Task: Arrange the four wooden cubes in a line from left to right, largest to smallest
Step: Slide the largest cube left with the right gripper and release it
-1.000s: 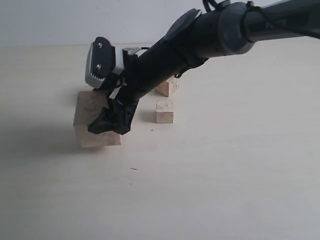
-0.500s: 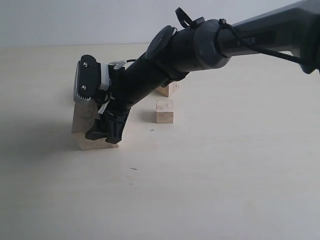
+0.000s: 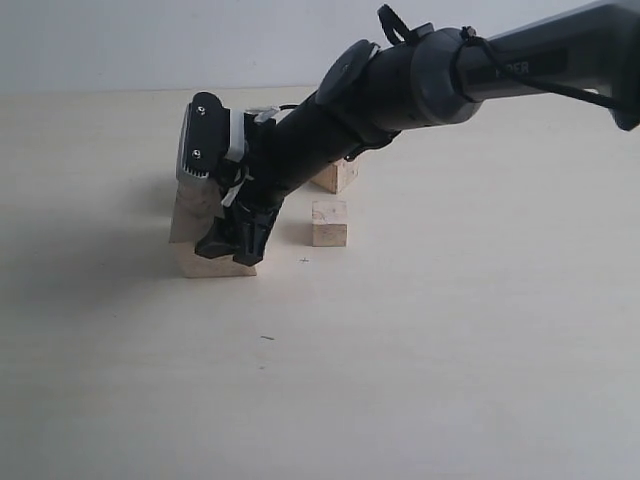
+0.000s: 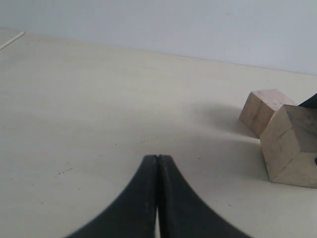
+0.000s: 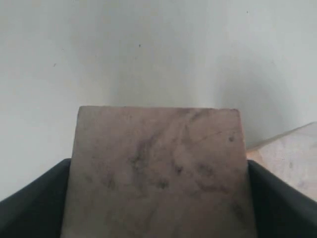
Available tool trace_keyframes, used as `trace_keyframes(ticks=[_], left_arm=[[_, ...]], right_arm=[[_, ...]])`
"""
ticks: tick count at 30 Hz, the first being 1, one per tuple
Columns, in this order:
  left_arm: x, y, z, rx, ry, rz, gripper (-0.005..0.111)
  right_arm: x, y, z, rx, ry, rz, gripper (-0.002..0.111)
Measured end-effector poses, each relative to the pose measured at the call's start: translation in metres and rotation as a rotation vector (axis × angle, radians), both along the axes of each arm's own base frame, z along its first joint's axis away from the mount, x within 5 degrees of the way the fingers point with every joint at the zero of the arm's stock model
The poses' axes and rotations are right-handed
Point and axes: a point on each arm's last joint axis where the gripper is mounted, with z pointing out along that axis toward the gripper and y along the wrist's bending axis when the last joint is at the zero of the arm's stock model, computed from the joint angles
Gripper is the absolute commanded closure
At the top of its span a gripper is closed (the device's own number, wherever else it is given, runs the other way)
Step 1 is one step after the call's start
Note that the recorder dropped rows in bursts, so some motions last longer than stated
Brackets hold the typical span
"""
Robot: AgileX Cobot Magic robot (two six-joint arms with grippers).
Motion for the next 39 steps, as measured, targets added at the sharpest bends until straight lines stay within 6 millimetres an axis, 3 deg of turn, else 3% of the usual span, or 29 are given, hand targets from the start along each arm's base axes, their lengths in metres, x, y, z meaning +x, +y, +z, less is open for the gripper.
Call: trace_keyframes(ticks=[12, 18, 25, 35, 39], left_arm=[[0.0, 0.0, 0.0, 0.0, 0.0, 0.0, 0.107], [0.0, 0.0, 0.0, 0.0, 0.0, 0.0, 0.107], [0.0, 0.0, 0.0, 0.0, 0.0, 0.0, 0.107], [0.0, 0.0, 0.0, 0.0, 0.0, 0.0, 0.107], [0.0, 0.0, 0.0, 0.0, 0.0, 0.0, 0.107]], right_arm=[[-0.001, -0.0013, 0.0001, -0.023, -0.008, 0.041, 0.106], [-0.0009, -0.0014, 0.0, -0.025, -0.008, 0.041, 0.078], [-0.0008, -0.0014, 0.0, -0.024, -0.004, 0.034, 0.031], [0.0021, 0.0005, 0.0009, 0.005, 0.003, -0.017, 0.009], [0.002, 0.0005, 0.0091, 0.024, 0.035, -0.065, 0.008]])
